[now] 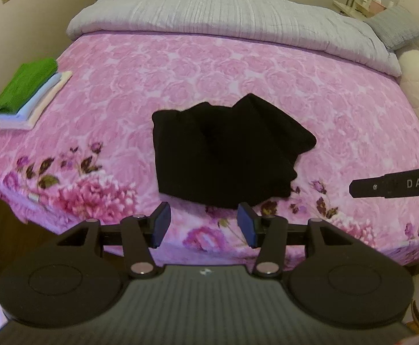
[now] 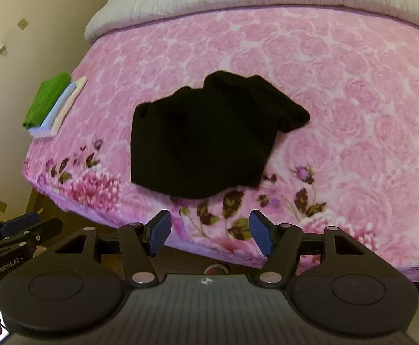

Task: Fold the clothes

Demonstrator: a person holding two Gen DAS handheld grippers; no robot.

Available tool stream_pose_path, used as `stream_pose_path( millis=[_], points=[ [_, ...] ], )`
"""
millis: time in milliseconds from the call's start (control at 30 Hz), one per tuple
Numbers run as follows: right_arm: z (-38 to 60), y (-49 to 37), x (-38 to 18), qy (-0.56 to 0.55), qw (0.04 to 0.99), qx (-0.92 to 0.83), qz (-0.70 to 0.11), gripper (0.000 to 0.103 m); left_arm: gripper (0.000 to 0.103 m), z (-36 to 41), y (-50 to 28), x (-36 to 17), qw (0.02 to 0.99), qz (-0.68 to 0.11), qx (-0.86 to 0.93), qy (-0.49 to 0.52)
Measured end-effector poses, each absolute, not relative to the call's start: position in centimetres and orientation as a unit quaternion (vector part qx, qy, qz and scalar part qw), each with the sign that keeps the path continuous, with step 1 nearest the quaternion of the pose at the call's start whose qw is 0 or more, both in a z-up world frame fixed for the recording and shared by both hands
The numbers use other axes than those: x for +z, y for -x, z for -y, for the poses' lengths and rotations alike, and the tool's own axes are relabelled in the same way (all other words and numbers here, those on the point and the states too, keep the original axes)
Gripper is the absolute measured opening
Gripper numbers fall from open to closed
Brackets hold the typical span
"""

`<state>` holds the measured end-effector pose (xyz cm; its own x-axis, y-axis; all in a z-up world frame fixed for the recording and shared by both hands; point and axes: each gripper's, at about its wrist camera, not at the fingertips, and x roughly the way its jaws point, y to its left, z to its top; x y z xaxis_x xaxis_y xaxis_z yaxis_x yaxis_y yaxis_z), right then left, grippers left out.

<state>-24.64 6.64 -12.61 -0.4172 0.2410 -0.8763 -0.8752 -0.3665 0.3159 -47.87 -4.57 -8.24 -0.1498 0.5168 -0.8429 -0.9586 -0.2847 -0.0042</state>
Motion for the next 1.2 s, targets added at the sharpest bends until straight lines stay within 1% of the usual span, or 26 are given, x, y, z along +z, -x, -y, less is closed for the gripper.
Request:
stream_pose_path(
  millis=[167, 333, 567, 733, 967, 1067, 1200],
  points=[
    [-7.9, 26.4, -12.9, 0.363, 0.403, 0.719, -0.434, 0.064, 0.048, 2.6, 51.3, -8.9, 0.546, -0.300, 0.684, 0.380],
    [-9.0, 26.0, -14.3, 0.339, 0.444, 0.684, -0.469, 0.064, 0.048, 0.5, 54.2, -10.7, 0.569, -0.322, 0.655, 0.379],
    [-8.1, 24.0, -17.7, 0.319, 0.488, 0.617, -0.529, 0.065, 0.049, -1.5, 55.2, -15.0, 0.607, -0.365, 0.593, 0.382],
    [-7.2, 22.6, -20.6, 0.313, 0.502, 0.575, -0.565, 0.064, 0.049, -1.8, 56.7, -18.8, 0.600, -0.374, 0.568, 0.422],
    [-8.0, 22.5, -23.4, 0.325, 0.510, 0.559, -0.568, 0.064, 0.049, -2.9, 58.3, -22.6, 0.578, -0.389, 0.562, 0.446],
    [-9.1, 22.9, -24.3, 0.340, 0.505, 0.561, -0.561, 0.064, 0.052, -3.2, 58.4, -23.6, 0.575, -0.386, 0.565, 0.449],
    [-11.0, 24.1, -25.5, 0.380, 0.491, 0.590, -0.517, 0.064, 0.054, -3.6, 58.4, -25.1, 0.563, -0.367, 0.575, 0.467]
  ],
)
